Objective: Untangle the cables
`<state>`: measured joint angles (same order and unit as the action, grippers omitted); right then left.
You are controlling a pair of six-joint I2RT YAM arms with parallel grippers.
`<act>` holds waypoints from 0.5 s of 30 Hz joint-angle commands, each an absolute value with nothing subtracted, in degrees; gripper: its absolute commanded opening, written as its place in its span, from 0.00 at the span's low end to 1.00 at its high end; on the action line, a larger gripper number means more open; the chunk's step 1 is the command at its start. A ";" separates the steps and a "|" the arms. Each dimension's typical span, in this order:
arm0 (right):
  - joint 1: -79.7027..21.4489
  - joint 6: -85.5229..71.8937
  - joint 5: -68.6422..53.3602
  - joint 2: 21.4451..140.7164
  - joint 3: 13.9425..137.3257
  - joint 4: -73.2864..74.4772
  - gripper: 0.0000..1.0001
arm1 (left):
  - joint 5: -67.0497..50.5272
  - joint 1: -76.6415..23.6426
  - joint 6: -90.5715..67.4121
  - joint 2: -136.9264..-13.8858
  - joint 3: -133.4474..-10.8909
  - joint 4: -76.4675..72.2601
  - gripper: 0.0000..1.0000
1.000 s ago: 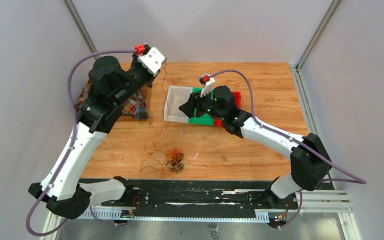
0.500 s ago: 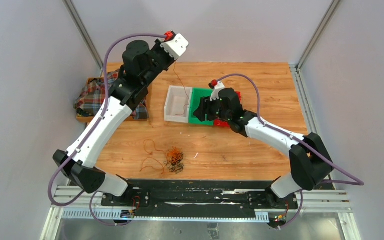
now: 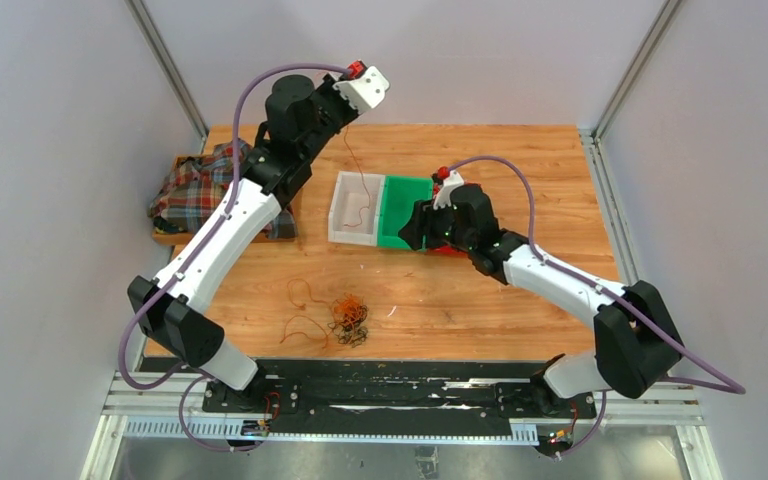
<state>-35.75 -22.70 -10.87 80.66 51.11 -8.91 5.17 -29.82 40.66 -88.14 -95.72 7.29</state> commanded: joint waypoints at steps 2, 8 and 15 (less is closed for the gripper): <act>-33.93 -23.92 -10.46 79.33 50.02 -8.71 0.54 | 6.41 -28.21 42.34 -87.74 -94.26 4.08 0.00; -33.23 -24.26 -9.92 77.86 50.00 -7.71 0.54 | 2.17 -28.30 36.89 -88.37 -92.62 13.08 0.00; -31.14 -25.67 -9.53 74.83 48.12 -6.69 0.54 | -2.59 -29.20 30.74 -89.22 -87.42 18.37 0.00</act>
